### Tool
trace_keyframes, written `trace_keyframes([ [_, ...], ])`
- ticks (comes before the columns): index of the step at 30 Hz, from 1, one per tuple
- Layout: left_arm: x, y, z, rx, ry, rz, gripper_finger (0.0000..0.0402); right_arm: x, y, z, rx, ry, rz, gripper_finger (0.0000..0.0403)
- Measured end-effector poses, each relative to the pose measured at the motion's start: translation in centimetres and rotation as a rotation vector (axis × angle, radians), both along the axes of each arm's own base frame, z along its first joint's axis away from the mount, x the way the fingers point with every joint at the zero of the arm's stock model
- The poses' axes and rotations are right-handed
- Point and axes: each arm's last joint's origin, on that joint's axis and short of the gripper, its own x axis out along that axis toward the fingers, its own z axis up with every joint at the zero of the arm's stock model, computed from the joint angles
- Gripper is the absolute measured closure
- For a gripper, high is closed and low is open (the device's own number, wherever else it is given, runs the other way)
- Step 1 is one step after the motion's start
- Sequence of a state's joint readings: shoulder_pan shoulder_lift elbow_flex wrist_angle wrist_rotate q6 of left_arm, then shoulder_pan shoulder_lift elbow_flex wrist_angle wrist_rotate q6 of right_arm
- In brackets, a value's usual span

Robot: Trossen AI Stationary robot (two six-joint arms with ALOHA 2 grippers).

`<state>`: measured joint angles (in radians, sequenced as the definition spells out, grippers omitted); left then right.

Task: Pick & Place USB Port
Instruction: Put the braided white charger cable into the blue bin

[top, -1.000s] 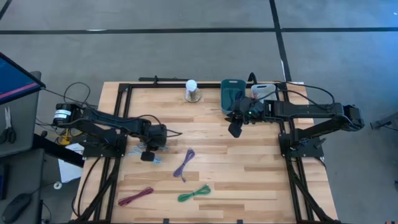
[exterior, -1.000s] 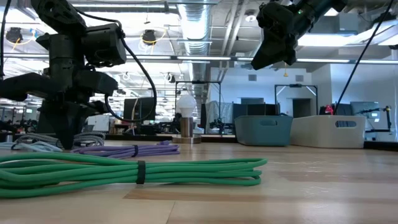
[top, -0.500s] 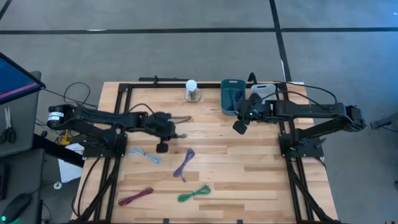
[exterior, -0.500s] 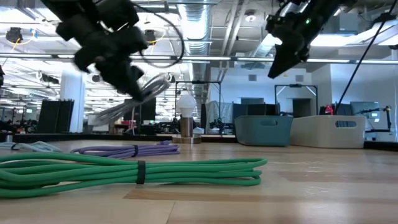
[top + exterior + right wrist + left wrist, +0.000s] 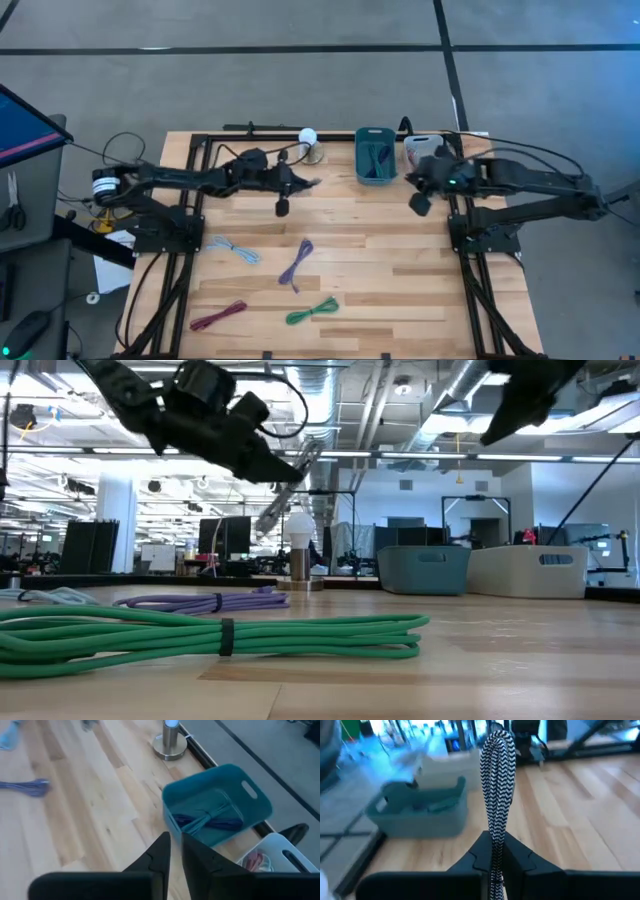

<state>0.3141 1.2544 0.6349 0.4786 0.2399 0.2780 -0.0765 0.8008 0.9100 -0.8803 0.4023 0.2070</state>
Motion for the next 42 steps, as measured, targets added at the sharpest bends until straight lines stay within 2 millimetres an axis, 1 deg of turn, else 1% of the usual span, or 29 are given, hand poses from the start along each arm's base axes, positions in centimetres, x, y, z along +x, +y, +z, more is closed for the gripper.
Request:
trace_keyframes([
  [2, 0.9, 0.6, -0.3, 0.005, -0.018, 0.009, 0.0384, -1.0, 0.4, 0.4, -0.002, -0.029, 0.026, 0.0371],
  [4, 2.1, 1.3, -0.2, 0.008, -0.028, 0.017, 0.0384, -1.9, 0.8, 0.7, -0.003, -0.057, 0.052, 0.0375],
  [11, 7.4, 3.5, 2.5, 0.028, -0.103, 0.028, 0.0384, -4.5, 1.6, 1.1, 0.01, -0.1, 0.114, 0.0389],
  [14, 9.1, 4.8, 3.4, 0.016, -0.136, 0.045, 0.0384, -5.1, 1.9, 0.1, 0.023, -0.103, 0.126, 0.0394],
  [18, 10.8, 6.8, 3.7, -0.038, -0.176, 0.084, 0.0384, -5.7, 2.1, -3.0, 0.058, -0.076, 0.133, 0.0395],
  [19, 11.2, 7.4, 3.9, -0.064, -0.195, 0.095, 0.0384, -5.9, 2.2, -3.2, 0.059, -0.076, 0.145, 0.0395],
  [21, 11.9, 8.5, 4.4, -0.106, -0.253, 0.107, 0.0384, -5.8, 2.3, -2.3, 0.06, -0.134, 0.171, 0.0394],
  [22, 12.3, 9.0, 4.4, -0.12, -0.276, 0.108, 0.0384, -5.9, 2.4, -2.3, 0.062, -0.135, 0.18, 0.0395],
  [23, 12.7, 9.4, 4.4, -0.135, -0.288, 0.098, 0.0384, -6.2, 2.4, -2.5, 0.061, -0.115, 0.184, 0.0395],
  [25, 13.7, 10.2, 4.3, -0.168, -0.307, 0.094, 0.0384, -6.4, 2.4, -2.4, 0.063, -0.139, 0.192, 0.0396],
  [29, 15.6, 10.9, 3.7, -0.227, -0.318, 0.084, 0.0384, -6.7, 2.4, -2.3, 0.067, -0.152, 0.2, 0.0396],
  [33, 17.1, 11.5, 2.7, -0.263, -0.311, 0.08, 0.0384, -6.7, 2.4, -2.3, 0.067, -0.152, 0.201, 0.0396],
  [37, 17.7, 12.2, 2.2, -0.319, -0.317, 0.09, 0.0385, -6.6, 2.4, -2.3, 0.067, -0.15, 0.201, 0.0396],
  [42, 18.0, 12.7, 1.6, -0.361, -0.321, 0.142, 0.0385, -6.6, 2.4, -2.3, 0.066, -0.149, 0.201, 0.0396],
])
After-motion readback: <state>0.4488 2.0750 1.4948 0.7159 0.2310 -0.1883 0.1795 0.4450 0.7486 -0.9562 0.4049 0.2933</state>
